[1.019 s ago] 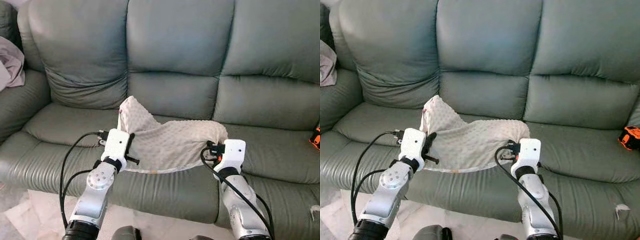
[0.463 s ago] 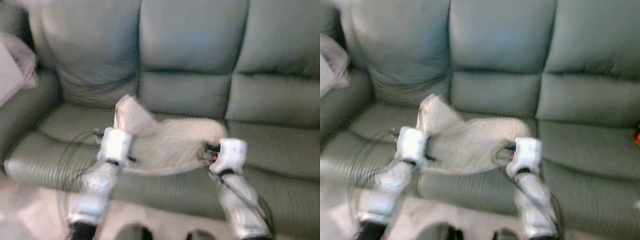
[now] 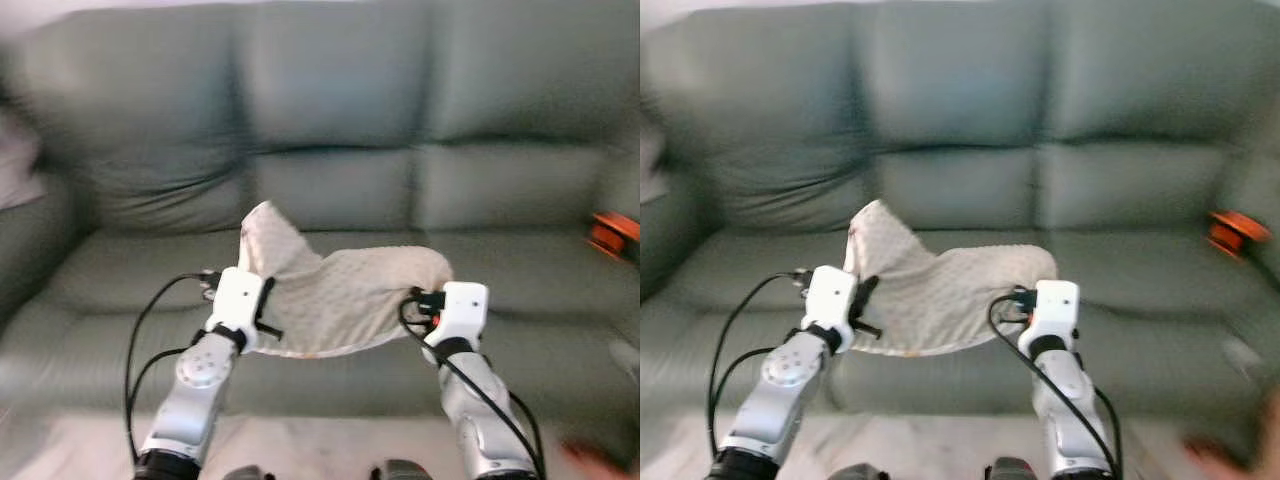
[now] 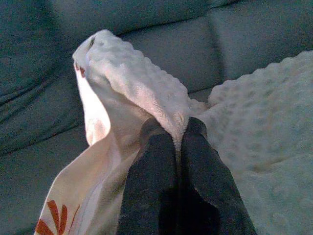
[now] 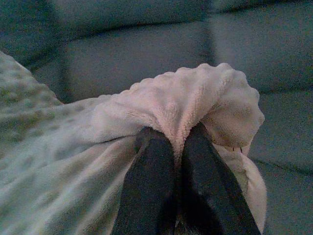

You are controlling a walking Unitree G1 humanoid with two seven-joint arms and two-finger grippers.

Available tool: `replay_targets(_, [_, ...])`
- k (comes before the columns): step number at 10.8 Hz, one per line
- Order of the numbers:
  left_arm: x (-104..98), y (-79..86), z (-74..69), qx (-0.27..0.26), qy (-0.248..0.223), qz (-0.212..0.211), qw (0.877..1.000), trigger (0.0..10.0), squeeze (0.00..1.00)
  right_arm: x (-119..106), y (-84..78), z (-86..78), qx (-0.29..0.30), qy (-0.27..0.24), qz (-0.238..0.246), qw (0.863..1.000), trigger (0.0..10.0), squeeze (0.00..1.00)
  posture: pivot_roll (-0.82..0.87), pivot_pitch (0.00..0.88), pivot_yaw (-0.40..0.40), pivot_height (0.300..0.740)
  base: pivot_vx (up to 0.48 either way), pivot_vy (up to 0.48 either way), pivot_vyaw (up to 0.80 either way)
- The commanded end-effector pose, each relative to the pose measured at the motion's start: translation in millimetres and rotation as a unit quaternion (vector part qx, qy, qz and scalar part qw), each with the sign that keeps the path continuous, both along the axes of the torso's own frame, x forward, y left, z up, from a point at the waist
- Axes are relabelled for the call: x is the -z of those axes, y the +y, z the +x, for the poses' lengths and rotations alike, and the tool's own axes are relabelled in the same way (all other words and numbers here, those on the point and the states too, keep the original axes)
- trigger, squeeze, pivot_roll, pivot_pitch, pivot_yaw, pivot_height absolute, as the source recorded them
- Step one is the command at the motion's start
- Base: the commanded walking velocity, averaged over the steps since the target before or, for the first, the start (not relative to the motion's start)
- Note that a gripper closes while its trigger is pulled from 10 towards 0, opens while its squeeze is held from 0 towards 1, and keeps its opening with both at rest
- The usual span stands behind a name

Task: Move the pillow to the sofa

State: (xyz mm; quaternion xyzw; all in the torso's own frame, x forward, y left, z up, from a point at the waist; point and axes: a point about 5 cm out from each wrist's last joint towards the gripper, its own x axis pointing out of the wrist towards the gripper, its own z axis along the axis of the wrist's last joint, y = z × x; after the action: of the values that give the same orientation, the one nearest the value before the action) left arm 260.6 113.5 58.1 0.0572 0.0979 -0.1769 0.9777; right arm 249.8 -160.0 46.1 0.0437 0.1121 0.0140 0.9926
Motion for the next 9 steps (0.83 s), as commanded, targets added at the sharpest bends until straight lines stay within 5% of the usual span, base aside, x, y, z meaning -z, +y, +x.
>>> replay_targets(1, [-6.9,-4.9,2.3,0.012,-0.014,0.000,1.000,10.0,0.00,-5.3,0.9,3.2,-0.003,-0.012,0.002,1.000,10.0,0.00,-0.03,0.000,0.035,0.740,0.000,0.000,0.00])
replay_targets(7, [1.0,13.3,-6.6,-0.020,0.000,0.005,1.000,10.0,0.00,-3.8,1.0,1.2,-0.002,-0.007,0.001,1.000,10.0,0.00,-0.03,0.000,0.027,0.740,0.000,0.000,0.00])
replay_targets(9, [1.5,13.2,-6.7,-0.020,0.001,0.005,1.000,10.0,0.00,-3.9,1.1,1.7,-0.005,-0.007,0.001,1.000,10.0,0.00,-0.03,0.000,0.026,0.706,0.000,0.000,0.00])
